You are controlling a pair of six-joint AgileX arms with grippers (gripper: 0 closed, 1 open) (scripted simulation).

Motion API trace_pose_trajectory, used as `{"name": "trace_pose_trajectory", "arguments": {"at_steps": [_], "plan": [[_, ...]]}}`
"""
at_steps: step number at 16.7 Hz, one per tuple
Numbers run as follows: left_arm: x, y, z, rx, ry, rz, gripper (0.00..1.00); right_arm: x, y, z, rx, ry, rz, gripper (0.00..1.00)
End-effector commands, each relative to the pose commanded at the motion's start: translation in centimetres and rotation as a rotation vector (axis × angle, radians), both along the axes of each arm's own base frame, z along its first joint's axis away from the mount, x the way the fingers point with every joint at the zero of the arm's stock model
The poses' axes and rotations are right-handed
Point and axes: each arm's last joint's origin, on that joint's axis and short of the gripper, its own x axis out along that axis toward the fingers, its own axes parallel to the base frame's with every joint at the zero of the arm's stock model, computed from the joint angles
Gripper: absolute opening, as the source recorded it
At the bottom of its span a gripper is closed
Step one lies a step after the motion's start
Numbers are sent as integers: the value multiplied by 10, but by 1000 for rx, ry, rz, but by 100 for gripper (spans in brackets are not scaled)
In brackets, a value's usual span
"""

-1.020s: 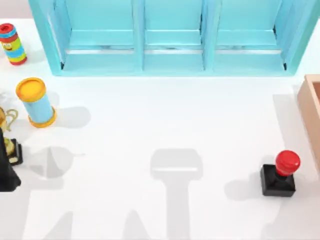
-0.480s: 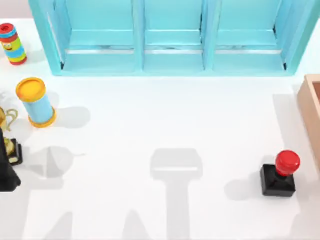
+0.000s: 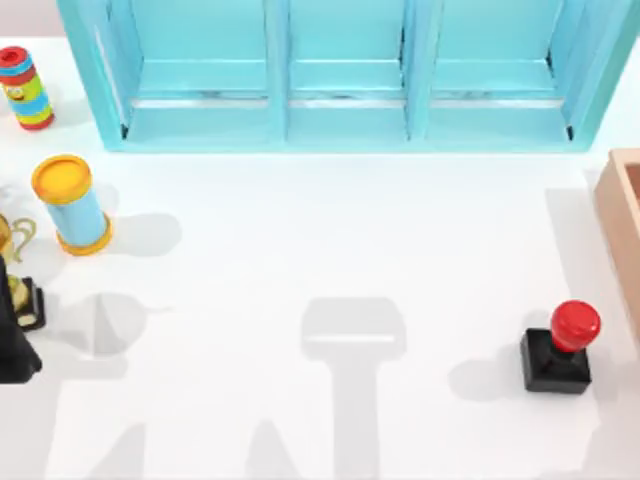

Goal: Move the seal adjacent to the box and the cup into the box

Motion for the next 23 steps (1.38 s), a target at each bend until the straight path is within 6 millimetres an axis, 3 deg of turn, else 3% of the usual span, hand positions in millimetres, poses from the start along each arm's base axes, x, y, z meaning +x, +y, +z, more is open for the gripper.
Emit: {"name": "trace_pose_trajectory", "arguments": {"at_steps": [10,20,23], "plan": [[0,0,0,0,0,0,100,0,0,0,0,0,0,98],[0,0,0,0,0,0,100,0,0,1,0,-5,0,100],[0,0,0,0,0,0,100,11,-5,19,-4,-95,16,100]]}}
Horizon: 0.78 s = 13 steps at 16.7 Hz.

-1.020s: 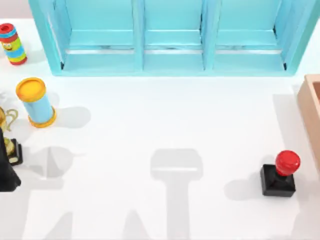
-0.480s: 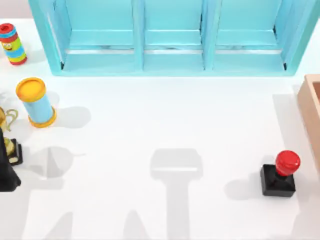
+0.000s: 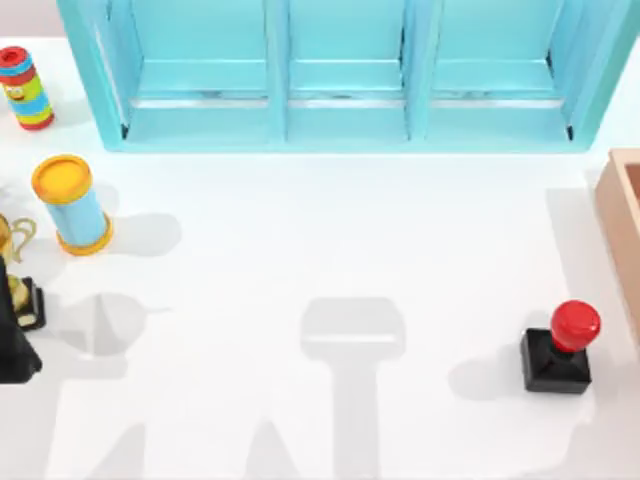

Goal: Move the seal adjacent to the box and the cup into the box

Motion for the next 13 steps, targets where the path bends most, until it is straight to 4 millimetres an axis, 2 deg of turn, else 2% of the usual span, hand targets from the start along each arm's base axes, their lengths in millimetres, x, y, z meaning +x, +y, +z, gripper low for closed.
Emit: {"name": "trace_pose_trajectory", "arguments": {"at_steps": [4,7,10,13], "plan": [[0,0,0,0,0,0,100,15,-6,45,-22,-106,25,100],[0,0,0,0,0,0,100,12,-6,71,-30,-82,20,100],[0,0,0,0,0,0,100,0,0,82,-18,1,2,100],[0,0,0,0,0,0,100,-10,4,81,2,85,-14,100]]}}
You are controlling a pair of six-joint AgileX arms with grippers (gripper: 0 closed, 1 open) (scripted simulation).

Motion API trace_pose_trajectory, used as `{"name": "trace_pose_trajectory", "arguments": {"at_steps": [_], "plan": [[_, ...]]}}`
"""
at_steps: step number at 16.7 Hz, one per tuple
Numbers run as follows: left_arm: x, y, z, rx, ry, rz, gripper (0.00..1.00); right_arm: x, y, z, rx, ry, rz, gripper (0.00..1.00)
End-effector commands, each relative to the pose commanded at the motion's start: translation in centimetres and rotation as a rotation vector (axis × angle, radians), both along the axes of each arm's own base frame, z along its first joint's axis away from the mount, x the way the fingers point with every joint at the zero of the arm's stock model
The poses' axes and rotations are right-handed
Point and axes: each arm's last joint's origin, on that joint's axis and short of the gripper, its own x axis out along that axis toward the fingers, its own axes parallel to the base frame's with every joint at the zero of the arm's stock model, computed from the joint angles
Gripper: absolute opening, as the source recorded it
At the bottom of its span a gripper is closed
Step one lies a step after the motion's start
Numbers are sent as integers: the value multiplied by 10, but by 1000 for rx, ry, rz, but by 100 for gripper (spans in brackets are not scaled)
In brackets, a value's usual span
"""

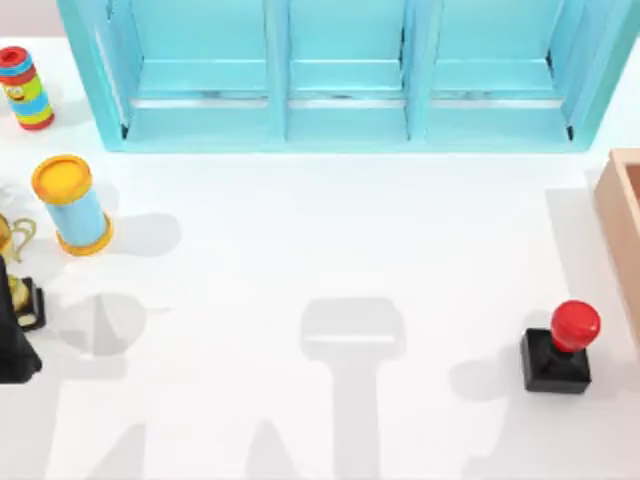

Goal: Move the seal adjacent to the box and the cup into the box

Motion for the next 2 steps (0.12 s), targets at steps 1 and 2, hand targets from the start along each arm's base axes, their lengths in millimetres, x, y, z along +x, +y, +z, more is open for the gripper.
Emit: {"name": "trace_pose_trajectory", "arguments": {"at_steps": [1,2], "plan": [[0,0,0,0,0,0,100,-1,0,0,2,9,-3,100],[0,0,0,0,0,0,100,-1,0,0,2,9,-3,100]]}}
